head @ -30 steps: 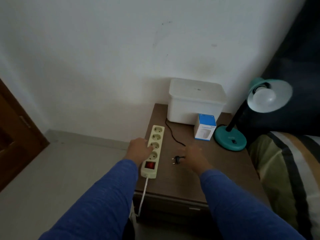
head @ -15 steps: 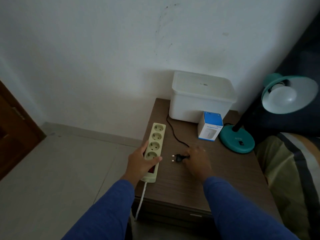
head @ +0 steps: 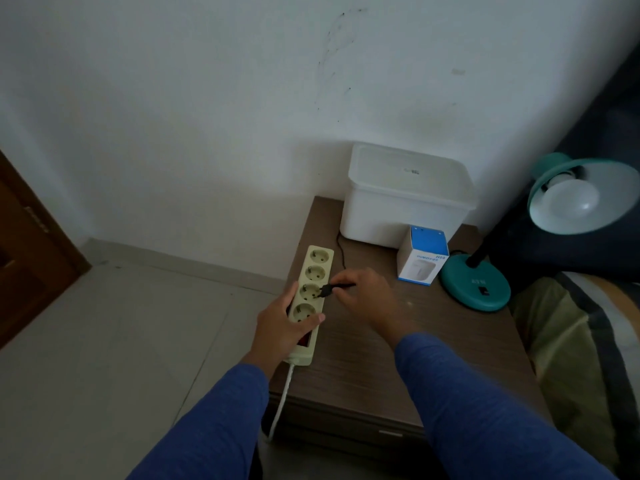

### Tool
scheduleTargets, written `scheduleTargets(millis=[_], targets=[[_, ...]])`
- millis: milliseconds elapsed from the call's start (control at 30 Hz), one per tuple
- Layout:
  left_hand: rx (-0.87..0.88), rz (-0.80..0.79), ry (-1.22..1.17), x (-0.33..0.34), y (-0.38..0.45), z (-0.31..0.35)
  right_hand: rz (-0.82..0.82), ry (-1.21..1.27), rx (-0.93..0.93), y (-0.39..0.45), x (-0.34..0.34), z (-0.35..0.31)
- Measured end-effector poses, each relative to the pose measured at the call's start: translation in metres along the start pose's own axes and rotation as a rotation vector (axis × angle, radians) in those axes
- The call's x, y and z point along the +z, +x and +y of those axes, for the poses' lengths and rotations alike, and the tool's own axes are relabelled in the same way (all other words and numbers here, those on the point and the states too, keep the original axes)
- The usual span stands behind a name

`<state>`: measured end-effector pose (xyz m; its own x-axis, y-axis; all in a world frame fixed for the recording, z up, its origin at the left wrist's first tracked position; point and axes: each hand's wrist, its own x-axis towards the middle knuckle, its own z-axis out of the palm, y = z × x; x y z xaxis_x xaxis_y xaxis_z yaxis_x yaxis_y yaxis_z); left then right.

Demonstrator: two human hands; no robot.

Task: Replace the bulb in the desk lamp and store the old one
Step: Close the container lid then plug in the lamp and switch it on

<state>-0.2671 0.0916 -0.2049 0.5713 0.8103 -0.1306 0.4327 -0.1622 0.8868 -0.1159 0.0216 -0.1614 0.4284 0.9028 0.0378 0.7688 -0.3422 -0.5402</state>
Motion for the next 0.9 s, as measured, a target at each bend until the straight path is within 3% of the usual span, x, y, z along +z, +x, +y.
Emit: scheduleTargets(millis=[467,700,900], targets=[[-0.018,-0.004,-0.017,0.001,0.004,-0.007,-0.1,-0.2,-0.067,0.029,0.006,-0.02],[-0.008,-0.001,-0.021,0.002,0.005,-0.008,-0.116,-0.135,-0.035,0.036,0.012,-0.017],[-0.009,-0.001,-0.021,0.003,0.006,-0.01,0.005,0.07,0.054,0.03,0.016,-0.014]])
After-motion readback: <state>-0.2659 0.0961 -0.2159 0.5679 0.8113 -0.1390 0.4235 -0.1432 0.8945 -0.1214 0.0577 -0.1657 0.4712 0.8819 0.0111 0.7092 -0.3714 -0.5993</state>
